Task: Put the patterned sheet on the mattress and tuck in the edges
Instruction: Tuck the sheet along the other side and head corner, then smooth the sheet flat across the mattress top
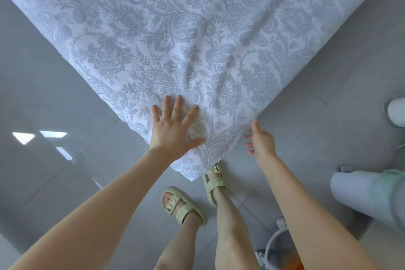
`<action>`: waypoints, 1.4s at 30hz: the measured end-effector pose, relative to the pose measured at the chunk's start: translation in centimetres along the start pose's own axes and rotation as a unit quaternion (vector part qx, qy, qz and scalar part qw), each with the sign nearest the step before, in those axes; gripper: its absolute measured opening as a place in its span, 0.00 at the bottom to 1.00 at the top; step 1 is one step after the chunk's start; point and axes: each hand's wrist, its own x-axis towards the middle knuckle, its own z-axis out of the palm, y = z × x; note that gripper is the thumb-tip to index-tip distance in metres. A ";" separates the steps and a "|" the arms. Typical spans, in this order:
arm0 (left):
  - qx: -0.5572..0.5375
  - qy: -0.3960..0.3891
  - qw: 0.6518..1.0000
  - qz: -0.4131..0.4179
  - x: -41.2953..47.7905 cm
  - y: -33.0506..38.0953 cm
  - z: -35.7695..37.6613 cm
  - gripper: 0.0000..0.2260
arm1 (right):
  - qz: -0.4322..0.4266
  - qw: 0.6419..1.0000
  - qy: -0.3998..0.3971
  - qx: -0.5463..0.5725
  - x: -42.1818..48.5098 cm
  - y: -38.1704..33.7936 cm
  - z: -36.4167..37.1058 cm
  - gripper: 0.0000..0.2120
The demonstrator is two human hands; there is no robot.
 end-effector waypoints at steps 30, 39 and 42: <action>-0.150 0.085 0.970 -0.170 19.5 5.5 -14.2 0.24 | -0.473 0.775 -0.089 -0.410 9.6 -27.9 -4.7 0.16; -0.094 0.122 0.941 -0.302 31.2 -3.8 -16.2 0.25 | -0.608 0.542 -0.123 -0.567 14.0 -36.2 10.3 0.26; -0.093 0.075 0.936 -0.332 35.5 -2.4 -13.3 0.26 | -0.615 0.457 -0.074 -0.638 22.3 -36.0 7.8 0.28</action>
